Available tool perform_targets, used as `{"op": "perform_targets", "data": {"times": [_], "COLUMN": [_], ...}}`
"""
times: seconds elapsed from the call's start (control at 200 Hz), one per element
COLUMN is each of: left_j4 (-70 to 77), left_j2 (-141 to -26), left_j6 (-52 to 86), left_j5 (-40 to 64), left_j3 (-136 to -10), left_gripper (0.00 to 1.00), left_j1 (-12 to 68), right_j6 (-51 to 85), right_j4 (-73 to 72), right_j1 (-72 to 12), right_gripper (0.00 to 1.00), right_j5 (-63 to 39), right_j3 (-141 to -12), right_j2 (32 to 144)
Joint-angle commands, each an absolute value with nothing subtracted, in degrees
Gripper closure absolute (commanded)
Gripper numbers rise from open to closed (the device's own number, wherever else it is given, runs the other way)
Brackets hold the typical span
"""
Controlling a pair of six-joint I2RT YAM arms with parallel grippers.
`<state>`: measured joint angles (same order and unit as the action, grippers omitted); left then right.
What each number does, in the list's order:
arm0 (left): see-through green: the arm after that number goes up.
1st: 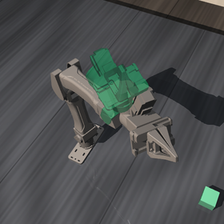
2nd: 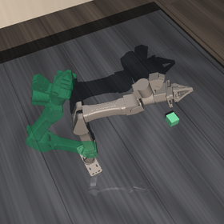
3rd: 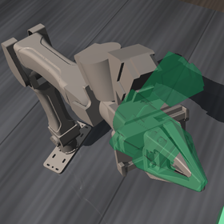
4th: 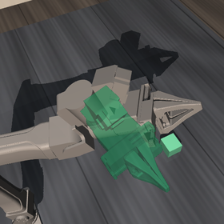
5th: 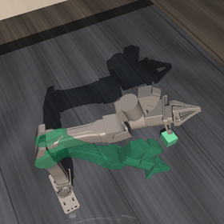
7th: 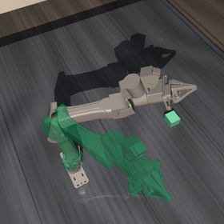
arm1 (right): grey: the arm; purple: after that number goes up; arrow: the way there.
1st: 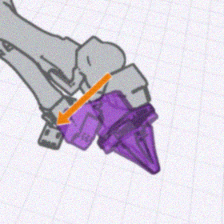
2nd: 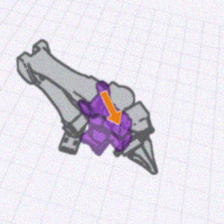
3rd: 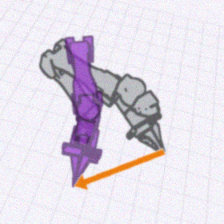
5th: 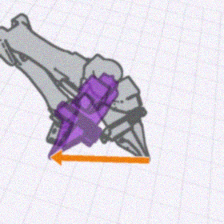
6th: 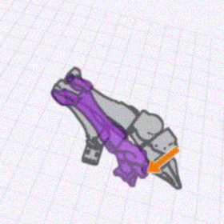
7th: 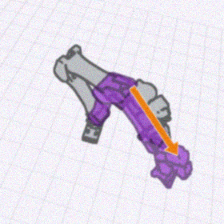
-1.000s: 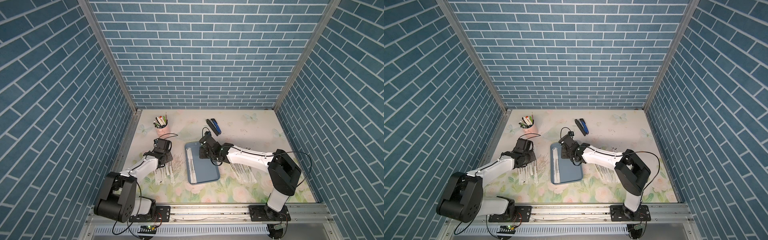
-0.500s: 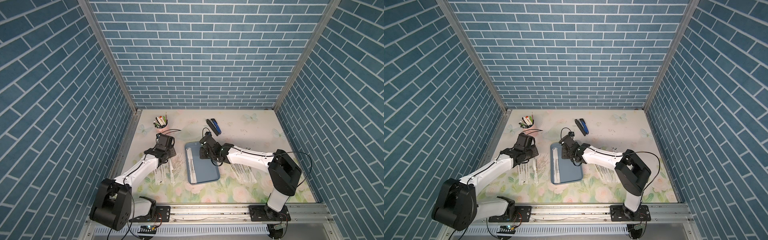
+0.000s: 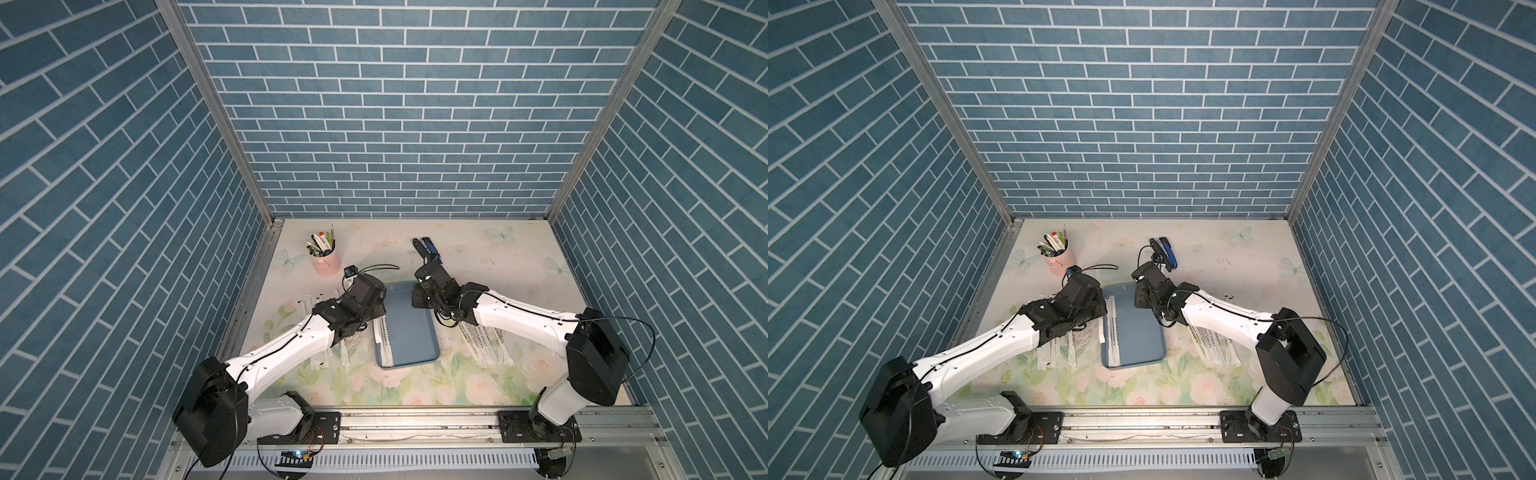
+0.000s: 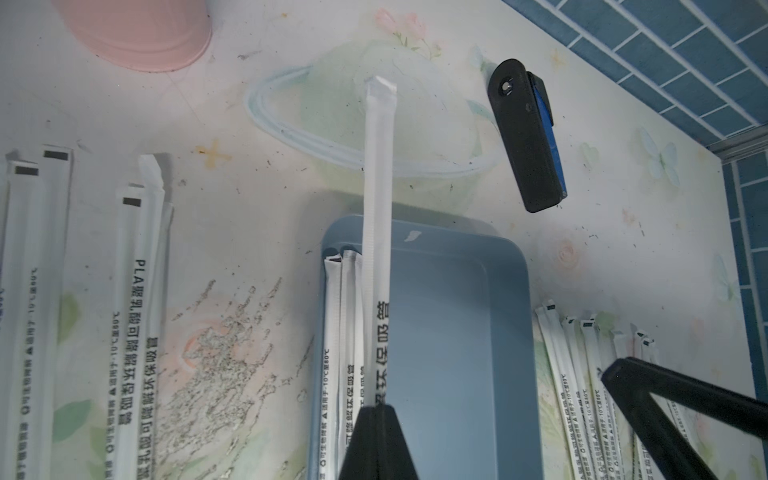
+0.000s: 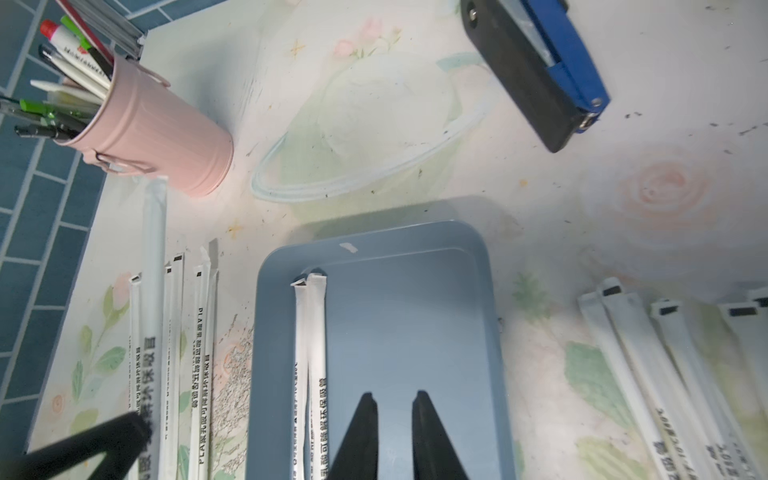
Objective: Put the straws into the storage box
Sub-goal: Place the straw in the storage box.
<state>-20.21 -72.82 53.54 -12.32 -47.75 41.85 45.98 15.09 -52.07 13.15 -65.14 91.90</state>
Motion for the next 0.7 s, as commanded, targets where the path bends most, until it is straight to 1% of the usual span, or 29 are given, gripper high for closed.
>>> {"op": "perform_targets", "data": {"times": [0.0,0.105,0.28,0.695], "left_j4": [-18.0,-15.0,-9.7,-6.1], "left_j2": [-75.1,-77.3,-81.2,-86.6], "left_j6": [59.1,61.4,63.5,62.8], "left_j5": [-15.5,-16.4,-15.9,-17.2], "left_j3": [-48.0,-47.2,-44.4,-40.5], "left_gripper": [1.00,1.00,1.00,1.00], "left_j1": [46.0,49.5,51.6,51.9], "right_j6": [43.4,43.3,43.5,43.8], "right_j4": [17.2,17.2,17.3,16.5], "right_j1": [-51.3,-50.9,-50.6,-50.5], "right_gripper": [0.82,0.82,0.82,0.82], "right_j5": [15.2,15.5,15.5,14.9], "right_j3": [-63.7,-62.4,-60.9,-59.6], "right_j2": [89.5,88.2,86.8,86.9]}}
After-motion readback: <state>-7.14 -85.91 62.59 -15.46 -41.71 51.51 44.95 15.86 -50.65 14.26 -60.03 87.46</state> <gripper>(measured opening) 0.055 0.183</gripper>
